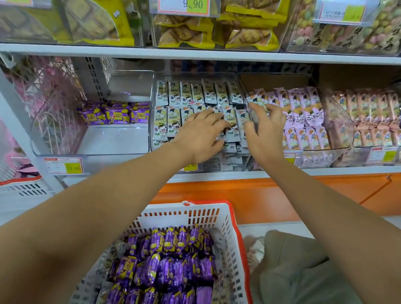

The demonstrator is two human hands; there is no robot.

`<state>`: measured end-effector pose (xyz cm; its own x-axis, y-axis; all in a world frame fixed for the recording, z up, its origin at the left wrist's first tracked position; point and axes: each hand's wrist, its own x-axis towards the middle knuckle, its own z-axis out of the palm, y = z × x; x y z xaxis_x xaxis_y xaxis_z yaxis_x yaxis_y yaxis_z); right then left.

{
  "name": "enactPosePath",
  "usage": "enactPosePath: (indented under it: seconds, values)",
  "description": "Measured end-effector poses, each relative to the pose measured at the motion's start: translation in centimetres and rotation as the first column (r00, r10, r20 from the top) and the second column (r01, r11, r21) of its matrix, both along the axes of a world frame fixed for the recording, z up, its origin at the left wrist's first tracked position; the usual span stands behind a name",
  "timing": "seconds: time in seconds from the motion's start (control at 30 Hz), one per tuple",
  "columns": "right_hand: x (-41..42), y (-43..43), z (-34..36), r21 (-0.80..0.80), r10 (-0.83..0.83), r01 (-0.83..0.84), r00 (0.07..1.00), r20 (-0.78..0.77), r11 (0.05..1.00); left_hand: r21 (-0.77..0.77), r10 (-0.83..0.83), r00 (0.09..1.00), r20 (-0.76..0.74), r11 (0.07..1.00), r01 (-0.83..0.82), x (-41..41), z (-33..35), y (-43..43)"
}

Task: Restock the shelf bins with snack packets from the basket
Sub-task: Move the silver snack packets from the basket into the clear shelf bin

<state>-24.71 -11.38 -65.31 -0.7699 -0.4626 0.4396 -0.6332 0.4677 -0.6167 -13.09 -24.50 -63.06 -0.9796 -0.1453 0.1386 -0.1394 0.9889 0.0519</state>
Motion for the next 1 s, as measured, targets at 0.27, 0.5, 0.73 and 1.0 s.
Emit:
enactPosePath:
  seconds: [0.27, 0.5, 0.73, 1.0]
  values:
    - [0.0, -0.5, 1.6, -0.124, 0.061, -0.064, 0.998, -0.027, 0.990, 0.000, 0.075, 0.994, -0.085, 0.997, -0.076, 1.2, 1.1, -1.7]
    - [2.8, -5.6, 2.5, -0.057, 0.170, -0.170, 0.985, -0.008, 0.984, 0.034, 0.327, 0.938, -0.113, 0.945, -0.325, 4.6, 0.9, -6.3]
    - [4.7, -12.3, 3.2, -0.053, 0.178, -0.176, 0.984, 0.026, 0.983, 0.207, 0.364, 0.931, -0.029, 0.913, -0.351, 6.3, -0.3, -9.3]
    - [6.2, -16.2, 2.8, -0.030, 0.271, -0.270, 0.960, 0.068, 0.962, 0.373, 0.341, 0.937, -0.079, 0.882, -0.289, 7.1, -0.3, -10.2]
